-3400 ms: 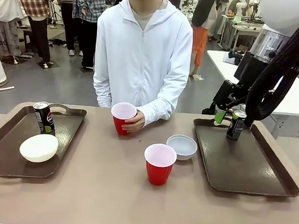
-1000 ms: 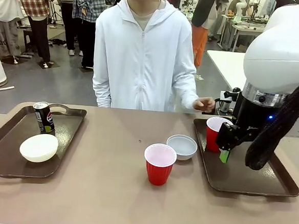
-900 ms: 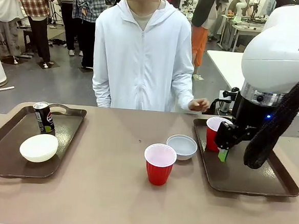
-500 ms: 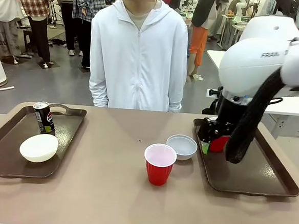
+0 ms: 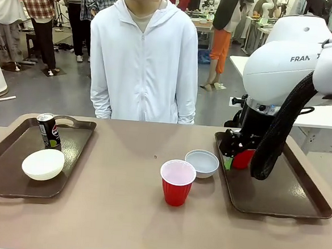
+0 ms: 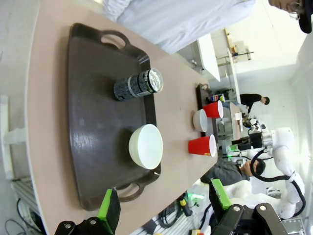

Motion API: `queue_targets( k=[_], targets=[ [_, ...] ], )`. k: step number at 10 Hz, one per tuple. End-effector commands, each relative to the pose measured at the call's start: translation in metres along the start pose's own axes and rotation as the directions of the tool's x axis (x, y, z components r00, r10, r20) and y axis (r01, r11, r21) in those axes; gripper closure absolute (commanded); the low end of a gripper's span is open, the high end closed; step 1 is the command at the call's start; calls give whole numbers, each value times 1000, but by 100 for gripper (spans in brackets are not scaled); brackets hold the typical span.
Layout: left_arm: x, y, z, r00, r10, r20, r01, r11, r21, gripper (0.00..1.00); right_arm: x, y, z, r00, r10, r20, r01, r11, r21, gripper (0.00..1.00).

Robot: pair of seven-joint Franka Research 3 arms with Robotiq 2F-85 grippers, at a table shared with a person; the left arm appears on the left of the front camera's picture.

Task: Prepare tableware on both trays.
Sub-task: Pick up a Picnic Bowl from the table and place it on a Handle tray.

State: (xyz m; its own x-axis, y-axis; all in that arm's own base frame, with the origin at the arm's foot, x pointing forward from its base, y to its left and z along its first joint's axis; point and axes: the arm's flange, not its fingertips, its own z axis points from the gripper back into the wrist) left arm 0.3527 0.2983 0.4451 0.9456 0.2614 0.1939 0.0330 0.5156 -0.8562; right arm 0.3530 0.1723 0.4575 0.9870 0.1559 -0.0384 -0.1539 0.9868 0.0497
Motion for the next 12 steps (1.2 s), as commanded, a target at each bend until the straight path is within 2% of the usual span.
queue_targets(
  k=[1,3,5,7,9,12],
  targets=[
    [0,0,3,1000,-17,12,17,1000,-19,4,-3,-3,-2,1000,4,-5,-4,1000,-2,0],
    [0,0,3,1000,-17,12,17,1000,-19,4,0,0,0,1000,0,1,0,1000,0,0],
    [0,0,3,1000,-17,12,17,1000,-19,4,22,2,-14,997,-79,12,79,996,-46,0],
    [0,0,3,1000,-17,12,17,1000,-19,4,37,6,-25,994,-108,16,109,992,-69,0],
    [0,0,3,1000,-17,12,17,1000,-19,4,56,13,-37,988,-140,62,144,987,-67,0],
    [0,0,3,1000,-17,12,17,1000,-19,4,81,21,-63,987,-132,87,138,988,-69,0]
  ],
)
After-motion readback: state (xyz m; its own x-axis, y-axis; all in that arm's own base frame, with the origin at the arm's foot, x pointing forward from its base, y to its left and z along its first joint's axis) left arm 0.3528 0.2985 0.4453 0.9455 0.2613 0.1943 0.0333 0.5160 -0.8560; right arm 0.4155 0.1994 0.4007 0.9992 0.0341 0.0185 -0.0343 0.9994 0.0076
